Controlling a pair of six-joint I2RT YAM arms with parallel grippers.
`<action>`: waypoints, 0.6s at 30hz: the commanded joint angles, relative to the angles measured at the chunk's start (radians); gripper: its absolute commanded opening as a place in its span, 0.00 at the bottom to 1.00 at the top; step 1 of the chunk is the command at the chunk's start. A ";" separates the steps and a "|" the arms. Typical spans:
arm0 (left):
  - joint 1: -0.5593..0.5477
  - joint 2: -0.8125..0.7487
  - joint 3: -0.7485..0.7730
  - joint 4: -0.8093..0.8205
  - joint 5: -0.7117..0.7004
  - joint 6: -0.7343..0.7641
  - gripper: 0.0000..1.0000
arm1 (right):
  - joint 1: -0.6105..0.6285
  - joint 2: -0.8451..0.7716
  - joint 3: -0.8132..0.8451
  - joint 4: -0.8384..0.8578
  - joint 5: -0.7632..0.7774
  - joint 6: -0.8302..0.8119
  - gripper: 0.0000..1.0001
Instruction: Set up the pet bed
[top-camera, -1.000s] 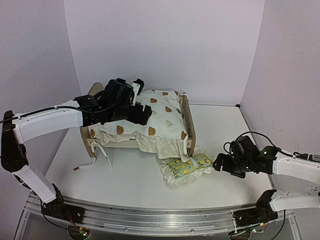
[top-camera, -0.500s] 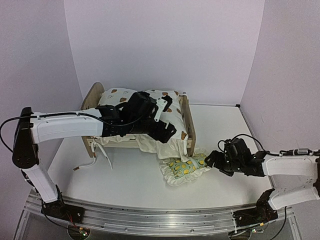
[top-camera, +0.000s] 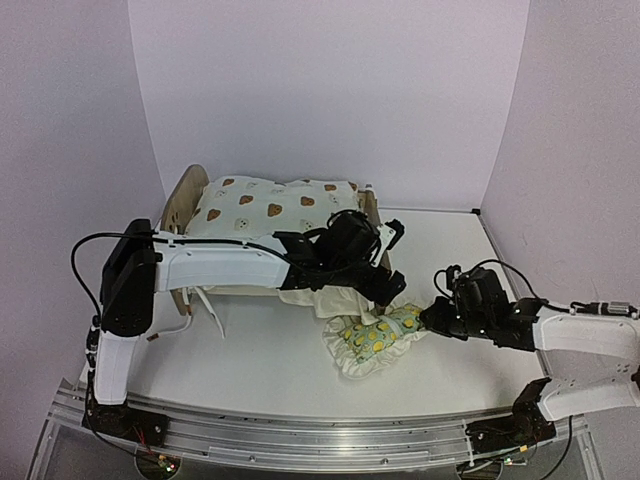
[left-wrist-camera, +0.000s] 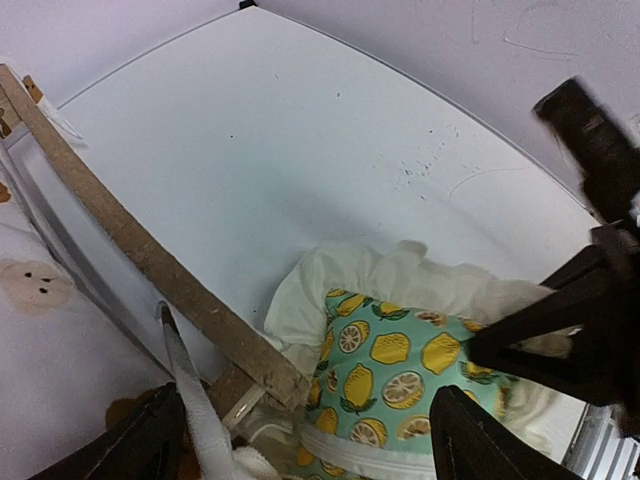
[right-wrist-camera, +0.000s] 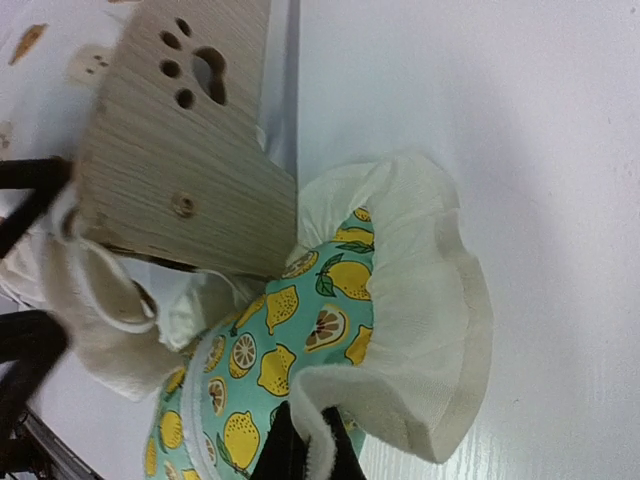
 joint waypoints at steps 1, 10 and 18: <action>0.005 0.071 0.114 0.031 -0.045 -0.010 0.79 | 0.004 -0.120 0.108 -0.151 -0.001 -0.107 0.00; 0.004 0.085 0.122 0.046 -0.100 -0.016 0.75 | 0.004 -0.235 0.292 -0.390 0.121 -0.219 0.00; -0.005 0.051 0.126 0.027 0.005 -0.020 0.83 | -0.021 -0.081 0.322 -0.438 0.589 -0.415 0.00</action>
